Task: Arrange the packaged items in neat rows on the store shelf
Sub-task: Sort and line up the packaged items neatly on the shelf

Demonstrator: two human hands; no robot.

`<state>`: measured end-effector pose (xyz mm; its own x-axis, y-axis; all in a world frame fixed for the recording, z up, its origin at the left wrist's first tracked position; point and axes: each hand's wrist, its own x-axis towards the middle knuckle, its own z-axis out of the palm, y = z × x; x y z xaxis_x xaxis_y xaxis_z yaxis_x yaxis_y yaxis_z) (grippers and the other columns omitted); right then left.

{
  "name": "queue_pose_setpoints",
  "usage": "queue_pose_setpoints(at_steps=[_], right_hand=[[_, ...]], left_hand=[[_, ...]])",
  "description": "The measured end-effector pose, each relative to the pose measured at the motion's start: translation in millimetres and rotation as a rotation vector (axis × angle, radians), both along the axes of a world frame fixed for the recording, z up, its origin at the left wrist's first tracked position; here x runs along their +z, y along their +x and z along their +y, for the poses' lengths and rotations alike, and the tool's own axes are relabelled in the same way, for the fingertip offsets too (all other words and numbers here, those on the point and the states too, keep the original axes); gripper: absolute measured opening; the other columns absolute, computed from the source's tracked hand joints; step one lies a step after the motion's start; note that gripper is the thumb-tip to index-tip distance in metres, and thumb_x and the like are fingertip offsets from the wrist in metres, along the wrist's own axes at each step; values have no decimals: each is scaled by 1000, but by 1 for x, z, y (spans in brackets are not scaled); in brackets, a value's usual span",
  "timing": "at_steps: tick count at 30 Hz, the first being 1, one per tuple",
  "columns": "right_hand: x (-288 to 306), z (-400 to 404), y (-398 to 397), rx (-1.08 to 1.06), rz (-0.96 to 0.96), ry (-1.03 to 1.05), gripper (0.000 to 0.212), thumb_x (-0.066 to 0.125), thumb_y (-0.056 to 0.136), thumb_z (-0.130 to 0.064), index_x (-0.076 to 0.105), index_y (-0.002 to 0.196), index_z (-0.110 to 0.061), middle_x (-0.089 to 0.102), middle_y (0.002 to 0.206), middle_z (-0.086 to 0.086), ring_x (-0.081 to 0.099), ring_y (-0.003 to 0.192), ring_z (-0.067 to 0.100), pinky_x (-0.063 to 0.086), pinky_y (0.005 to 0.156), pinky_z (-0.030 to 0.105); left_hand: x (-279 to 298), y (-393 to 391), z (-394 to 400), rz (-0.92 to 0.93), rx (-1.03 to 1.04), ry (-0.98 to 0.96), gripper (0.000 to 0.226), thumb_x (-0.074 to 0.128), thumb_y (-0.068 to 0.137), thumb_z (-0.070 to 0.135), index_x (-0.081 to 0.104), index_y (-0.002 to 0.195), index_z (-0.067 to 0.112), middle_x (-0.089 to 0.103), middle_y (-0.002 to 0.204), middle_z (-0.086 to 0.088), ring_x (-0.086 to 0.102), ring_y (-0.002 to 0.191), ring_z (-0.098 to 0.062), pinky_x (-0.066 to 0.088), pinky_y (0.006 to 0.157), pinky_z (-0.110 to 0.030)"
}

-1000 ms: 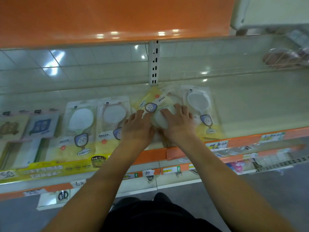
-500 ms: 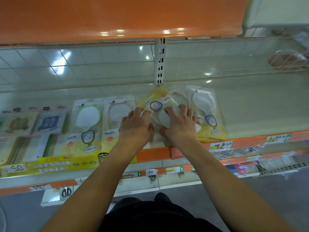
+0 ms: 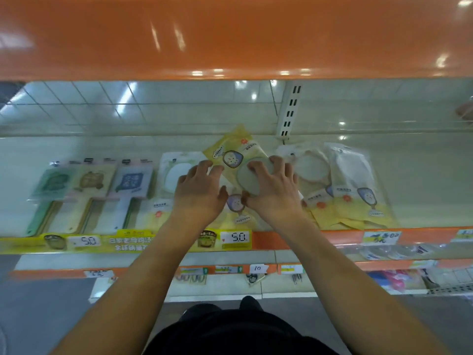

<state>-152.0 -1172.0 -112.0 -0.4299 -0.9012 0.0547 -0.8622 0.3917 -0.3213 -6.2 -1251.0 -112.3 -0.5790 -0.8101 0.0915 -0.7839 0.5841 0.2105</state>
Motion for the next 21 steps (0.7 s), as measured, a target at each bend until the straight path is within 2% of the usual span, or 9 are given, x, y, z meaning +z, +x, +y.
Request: queue_pose_setpoints(at_steps=[5,10,12,14,17,19,21], right_hand=[[-1,-14,26,30,2,-10,69,72,71,-46,44,133,-33,30,137,7,33,120,32,32,102,40],[-1,-23,43,46,14,2,70,72,69,-47,45,132,-33,31,136,7,33,120,32,32,101,40],[-2,-25,49,49,23,7,71,73,69,-48,45,132,-33,30,136,6,33,120,32,31,100,39],[-2,-27,53,63,32,19,71,73,68,-48,45,132,-33,30,137,6,33,120,31,31,100,38],[-1,-28,56,128,43,25,70,74,66,-46,47,129,-35,31,136,4,34,119,29,32,97,37],[-2,-27,58,179,52,11,68,73,65,-43,49,128,-34,35,134,4,37,118,29,34,96,37],[-4,-25,58,210,55,-26,66,73,64,-40,53,127,-32,39,133,4,40,116,30,36,95,38]], left_hand=[[-3,27,-10,-26,3,-33,48,54,89,34,46,135,20,42,142,-5,46,124,-28,38,96,-41],[-6,47,-21,-11,-37,-103,46,67,78,24,58,121,11,56,125,-13,59,106,-37,48,81,-45],[-6,53,-23,-9,-46,-123,47,67,78,25,57,123,12,55,127,-13,57,110,-36,47,83,-44],[-5,57,-25,5,-55,-128,55,68,79,25,52,130,14,49,136,-12,50,121,-35,44,90,-46],[-4,58,-31,-31,-101,-71,72,68,81,27,32,143,21,26,153,-5,24,141,-30,29,107,-44],[-5,58,-37,-88,-129,-52,84,69,81,29,19,148,26,15,157,-1,12,146,-27,22,112,-42],[-7,58,-40,-121,-137,-44,91,70,80,30,12,150,27,10,158,1,8,147,-26,21,115,-42]])
